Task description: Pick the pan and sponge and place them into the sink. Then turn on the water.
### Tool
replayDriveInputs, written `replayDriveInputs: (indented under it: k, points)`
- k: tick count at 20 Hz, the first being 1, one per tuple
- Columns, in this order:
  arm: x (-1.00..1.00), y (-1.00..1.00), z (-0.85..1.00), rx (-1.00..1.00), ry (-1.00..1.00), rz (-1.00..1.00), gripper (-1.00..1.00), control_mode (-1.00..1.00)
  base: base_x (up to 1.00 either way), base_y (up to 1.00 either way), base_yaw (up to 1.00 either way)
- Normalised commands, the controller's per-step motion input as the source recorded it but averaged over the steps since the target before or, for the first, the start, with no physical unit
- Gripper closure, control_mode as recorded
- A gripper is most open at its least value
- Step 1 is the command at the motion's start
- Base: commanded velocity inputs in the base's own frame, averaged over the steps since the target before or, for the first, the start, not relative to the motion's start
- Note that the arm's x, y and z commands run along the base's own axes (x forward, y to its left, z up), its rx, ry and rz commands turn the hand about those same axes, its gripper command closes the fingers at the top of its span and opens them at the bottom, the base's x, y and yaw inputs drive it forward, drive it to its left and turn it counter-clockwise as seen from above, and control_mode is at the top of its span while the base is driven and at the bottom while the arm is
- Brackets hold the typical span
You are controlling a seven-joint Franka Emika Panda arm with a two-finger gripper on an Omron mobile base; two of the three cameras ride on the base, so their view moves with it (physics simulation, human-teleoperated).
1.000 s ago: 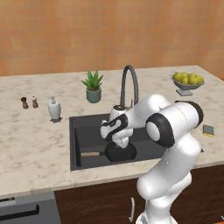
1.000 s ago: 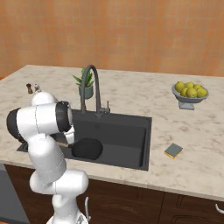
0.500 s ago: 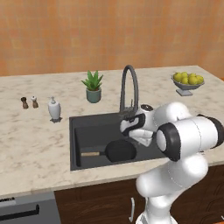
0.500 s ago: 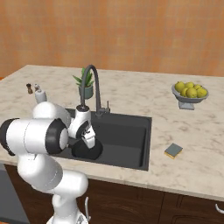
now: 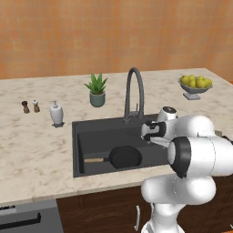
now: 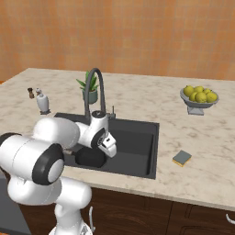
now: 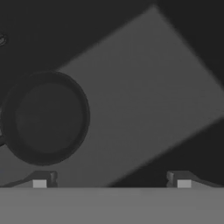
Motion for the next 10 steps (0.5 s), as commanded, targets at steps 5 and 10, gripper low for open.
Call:
replayDriveInputs:
  k: [5,10]
  points:
    - [-0.17,-0.70,0.20,-0.13,0.00,0.11,-1.00,-1.00,0.00,0.00,0.00]
    - [0.00,-0.65,0.48,-0.04,0.00,0.01,-1.00,-1.00,0.00,0.00,0.00]
